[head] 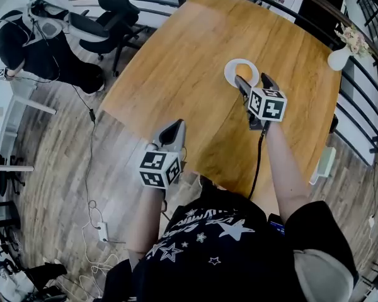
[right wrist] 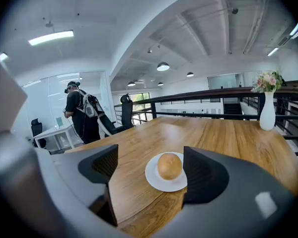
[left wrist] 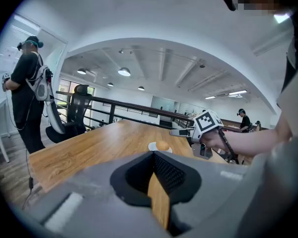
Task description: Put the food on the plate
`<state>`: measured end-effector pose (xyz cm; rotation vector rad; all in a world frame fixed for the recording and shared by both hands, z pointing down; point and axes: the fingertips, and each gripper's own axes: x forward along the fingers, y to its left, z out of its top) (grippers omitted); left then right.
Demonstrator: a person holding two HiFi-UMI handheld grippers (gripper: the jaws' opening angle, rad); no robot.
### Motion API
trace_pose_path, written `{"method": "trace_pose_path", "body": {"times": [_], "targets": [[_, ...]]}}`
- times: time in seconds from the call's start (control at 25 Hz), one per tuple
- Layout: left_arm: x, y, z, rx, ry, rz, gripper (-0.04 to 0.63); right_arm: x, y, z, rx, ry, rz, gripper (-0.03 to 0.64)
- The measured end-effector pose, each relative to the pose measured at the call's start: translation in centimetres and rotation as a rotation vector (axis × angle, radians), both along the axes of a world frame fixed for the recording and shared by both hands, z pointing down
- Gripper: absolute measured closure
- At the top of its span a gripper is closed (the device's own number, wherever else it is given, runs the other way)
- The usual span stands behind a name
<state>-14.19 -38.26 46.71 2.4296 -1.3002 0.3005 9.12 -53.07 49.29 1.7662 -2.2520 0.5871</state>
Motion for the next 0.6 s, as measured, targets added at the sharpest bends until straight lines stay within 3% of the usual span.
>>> {"method": "trace_pose_path", "body": {"times": [0.6], "targets": [[-1.1, 8.6, -0.8, 0.018, 0.015, -0.011, 0.594, -2.1, 9.8, -3.9, 0.112, 0.026, -0.036, 0.286]]}}
